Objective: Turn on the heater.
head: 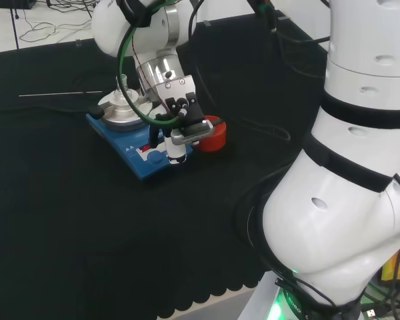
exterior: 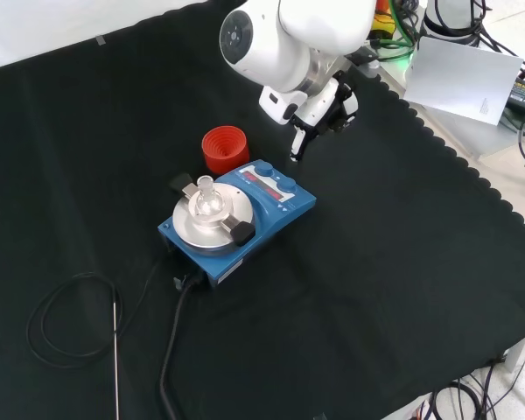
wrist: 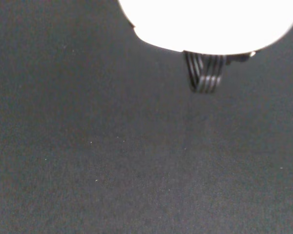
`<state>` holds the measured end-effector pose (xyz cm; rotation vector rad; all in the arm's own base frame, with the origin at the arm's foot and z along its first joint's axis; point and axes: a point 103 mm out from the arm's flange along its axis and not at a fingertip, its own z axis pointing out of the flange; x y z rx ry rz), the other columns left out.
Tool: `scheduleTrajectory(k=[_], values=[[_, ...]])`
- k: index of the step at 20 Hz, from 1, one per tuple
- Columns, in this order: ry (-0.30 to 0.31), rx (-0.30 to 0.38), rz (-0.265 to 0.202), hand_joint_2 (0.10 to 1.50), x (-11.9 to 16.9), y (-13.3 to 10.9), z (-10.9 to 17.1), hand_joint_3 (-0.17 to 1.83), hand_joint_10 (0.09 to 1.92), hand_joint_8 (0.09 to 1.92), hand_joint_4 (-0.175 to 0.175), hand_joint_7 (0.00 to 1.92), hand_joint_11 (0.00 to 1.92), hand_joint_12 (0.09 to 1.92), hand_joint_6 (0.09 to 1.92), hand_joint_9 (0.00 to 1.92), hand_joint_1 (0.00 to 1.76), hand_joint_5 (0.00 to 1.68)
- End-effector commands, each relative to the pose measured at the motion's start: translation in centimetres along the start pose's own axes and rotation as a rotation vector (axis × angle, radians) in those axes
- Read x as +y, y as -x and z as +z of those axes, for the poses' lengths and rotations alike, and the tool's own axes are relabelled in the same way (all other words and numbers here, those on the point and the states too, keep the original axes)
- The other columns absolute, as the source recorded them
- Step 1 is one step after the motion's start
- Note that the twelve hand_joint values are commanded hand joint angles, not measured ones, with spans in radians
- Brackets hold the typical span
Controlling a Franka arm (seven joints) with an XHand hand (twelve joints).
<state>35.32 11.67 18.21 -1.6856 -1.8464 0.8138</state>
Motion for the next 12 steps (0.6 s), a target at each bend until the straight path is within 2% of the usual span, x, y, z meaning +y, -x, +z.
scheduleTrajectory(k=[1, 5, 12], values=[[-0.025, 0.006, -0.011, 0.50, 1.0, -0.1, 0.3, 1.27, 1.40, 1.62, -0.018, 1.62, 1.56, 1.43, 0.09, 1.76, 1.45, 0.35], [-0.045, 0.005, -0.009, 0.50, 1.7, 0.0, 0.5, 1.27, 1.40, 1.61, -0.018, 1.62, 1.56, 1.43, 0.09, 1.76, 1.45, 0.36], [-0.042, -0.003, -0.003, 0.50, 2.4, 0.2, -0.3, 1.27, 1.40, 1.61, -0.019, 1.63, 1.56, 1.43, 0.09, 1.76, 1.45, 0.36]])
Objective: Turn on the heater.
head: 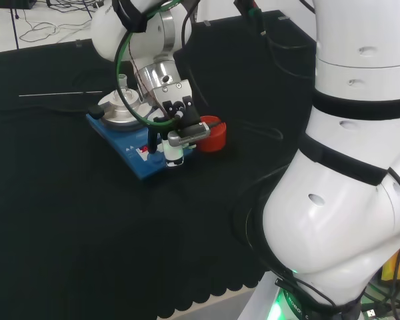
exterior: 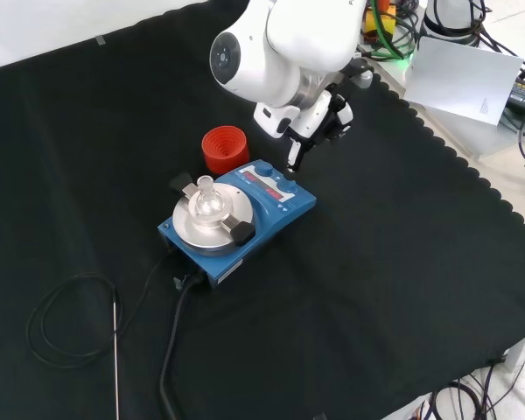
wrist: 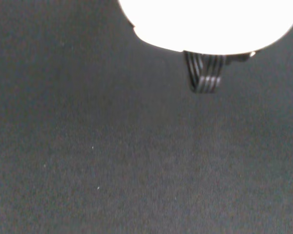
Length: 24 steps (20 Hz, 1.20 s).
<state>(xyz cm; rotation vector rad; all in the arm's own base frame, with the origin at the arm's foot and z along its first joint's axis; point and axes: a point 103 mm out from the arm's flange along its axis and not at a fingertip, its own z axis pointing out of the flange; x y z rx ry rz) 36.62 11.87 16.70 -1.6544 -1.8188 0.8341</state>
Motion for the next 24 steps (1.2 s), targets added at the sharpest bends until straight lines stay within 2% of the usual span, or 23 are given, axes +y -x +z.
scheduleTrajectory(k=[1, 5, 7, 13, 23, 24], values=[[-0.003, -0.014, 0.005, 0.49, 0.4, 0.4, -0.4, 1.27, 1.40, 1.61, -0.019, 1.63, 1.56, 1.43, 0.09, 1.76, 1.45, 0.36], [-0.010, -0.027, 0.012, 0.49, 0.6, 0.0, -0.5, 1.28, 1.40, 1.61, -0.019, 1.63, 1.56, 1.43, 0.09, 1.76, 1.45, 0.37], [-0.011, -0.035, 0.025, 0.49, 0.3, -1.3, -0.7, 1.28, 1.40, 1.61, -0.019, 1.63, 1.56, 1.43, 0.09, 1.76, 1.45, 0.37], [-0.019, -0.017, 0.006, 0.49, 1.2, 1.3, -0.2, 1.28, 1.40, 1.60, -0.019, 1.63, 1.56, 1.43, 0.09, 1.76, 1.45, 0.38], [-0.026, -0.016, 0.010, 0.49, 1.1, 1.2, 0.0, 1.28, 1.40, 1.60, -0.020, 1.64, 1.56, 1.43, 0.09, 1.77, 1.45, 0.39], [-0.023, -0.028, 0.019, 0.49, 1.0, 0.6, -0.1, 1.28, 1.40, 1.60, -0.020, 1.64, 1.56, 1.43, 0.09, 1.77, 1.45, 0.39]])
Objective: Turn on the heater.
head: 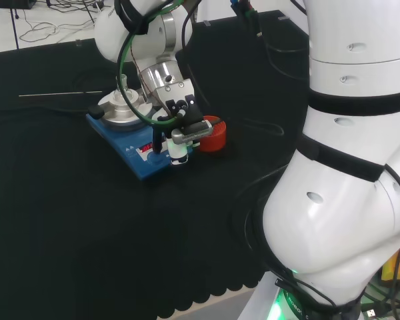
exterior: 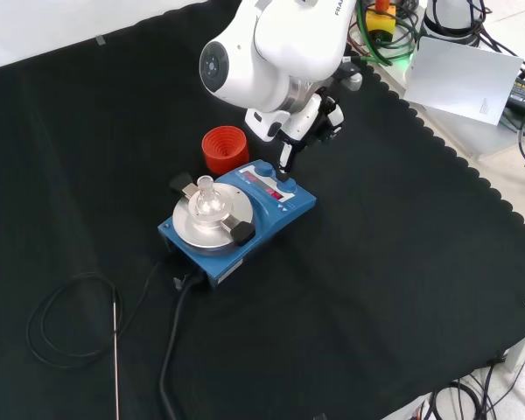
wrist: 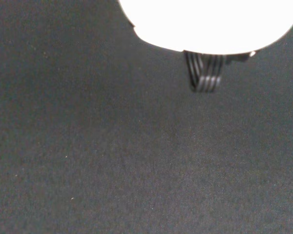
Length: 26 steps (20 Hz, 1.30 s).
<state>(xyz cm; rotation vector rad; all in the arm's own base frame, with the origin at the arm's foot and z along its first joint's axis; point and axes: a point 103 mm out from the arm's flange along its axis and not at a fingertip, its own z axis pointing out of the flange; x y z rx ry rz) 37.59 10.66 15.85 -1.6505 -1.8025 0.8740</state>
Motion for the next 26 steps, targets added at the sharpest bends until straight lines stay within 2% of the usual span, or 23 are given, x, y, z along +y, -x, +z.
scheduleTrajectory(k=[1, 12, 26], values=[[0.003, -0.016, 0.008, 0.49, -0.27, -0.86, -0.03, 1.28, 1.40, 1.60, -0.020, 1.64, 1.56, 1.43, 0.09, 1.77, 1.45, 0.39], [-0.005, -0.041, 0.021, 0.49, -0.05, 0.03, 0.09, 1.29, 1.40, 1.60, -0.020, 1.64, 1.56, 1.43, 0.09, 1.77, 1.45, 0.40], [-0.022, -0.048, 0.023, 0.49, -0.01, -0.78, 0.45, 1.29, 1.40, 1.60, -0.021, 1.64, 1.56, 1.43, 0.09, 1.77, 1.45, 0.41]])
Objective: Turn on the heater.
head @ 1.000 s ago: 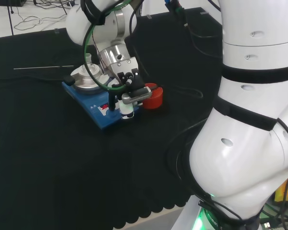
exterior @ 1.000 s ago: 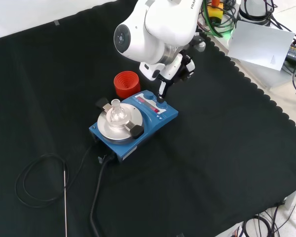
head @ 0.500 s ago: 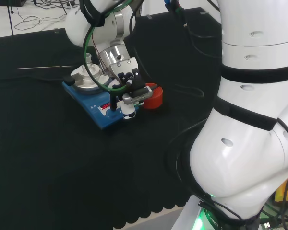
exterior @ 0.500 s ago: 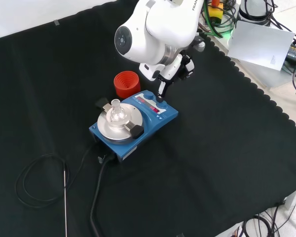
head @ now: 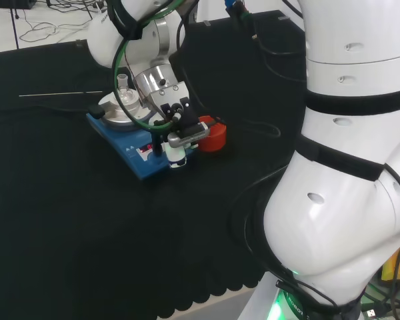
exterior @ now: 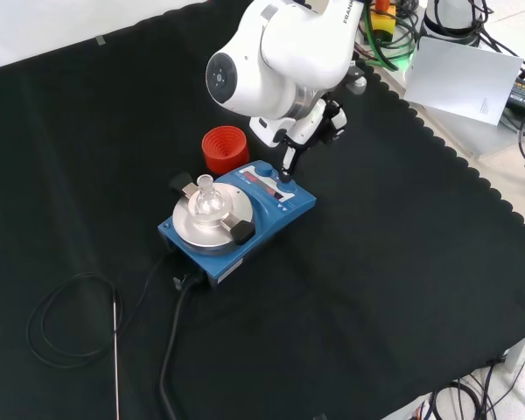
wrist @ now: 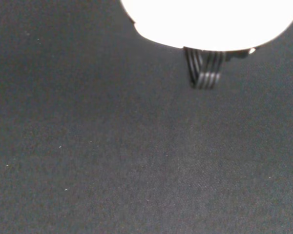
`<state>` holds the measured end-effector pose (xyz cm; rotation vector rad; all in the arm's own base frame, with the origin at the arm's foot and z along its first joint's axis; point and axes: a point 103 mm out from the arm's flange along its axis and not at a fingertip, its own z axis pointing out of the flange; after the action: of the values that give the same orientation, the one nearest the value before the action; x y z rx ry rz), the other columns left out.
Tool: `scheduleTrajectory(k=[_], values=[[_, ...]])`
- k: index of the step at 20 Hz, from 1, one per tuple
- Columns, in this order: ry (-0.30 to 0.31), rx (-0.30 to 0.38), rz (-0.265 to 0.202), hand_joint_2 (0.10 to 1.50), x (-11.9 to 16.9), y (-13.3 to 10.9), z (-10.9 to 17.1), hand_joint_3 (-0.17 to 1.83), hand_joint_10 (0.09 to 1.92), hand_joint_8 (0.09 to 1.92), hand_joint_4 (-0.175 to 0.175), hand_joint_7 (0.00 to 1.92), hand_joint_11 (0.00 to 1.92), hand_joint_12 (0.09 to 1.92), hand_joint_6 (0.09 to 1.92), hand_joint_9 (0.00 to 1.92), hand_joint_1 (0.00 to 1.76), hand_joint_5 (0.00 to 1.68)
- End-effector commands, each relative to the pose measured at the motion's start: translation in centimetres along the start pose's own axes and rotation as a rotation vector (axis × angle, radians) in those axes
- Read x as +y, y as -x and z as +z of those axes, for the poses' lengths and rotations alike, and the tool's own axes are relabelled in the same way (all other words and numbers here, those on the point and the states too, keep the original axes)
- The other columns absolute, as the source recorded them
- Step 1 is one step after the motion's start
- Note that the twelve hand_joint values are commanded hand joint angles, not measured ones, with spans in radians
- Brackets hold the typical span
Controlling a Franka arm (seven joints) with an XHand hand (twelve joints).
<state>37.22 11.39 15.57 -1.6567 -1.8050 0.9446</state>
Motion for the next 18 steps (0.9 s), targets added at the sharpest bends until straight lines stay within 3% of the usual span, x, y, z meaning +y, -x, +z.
scheduleTrajectory(k=[1, 18], values=[[-0.004, 0.000, -0.003, 0.49, 0.0, 0.0, 0.1, 1.29, 1.40, 1.60, -0.021, 1.64, 1.56, 1.43, 0.09, 1.77, 1.45, 0.41], [0.075, -0.009, -0.008, 0.49, -3.6, 0.2, -3.8, 1.29, 1.39, 1.60, -0.021, 1.64, 1.56, 1.43, 0.09, 1.77, 1.45, 0.41]])
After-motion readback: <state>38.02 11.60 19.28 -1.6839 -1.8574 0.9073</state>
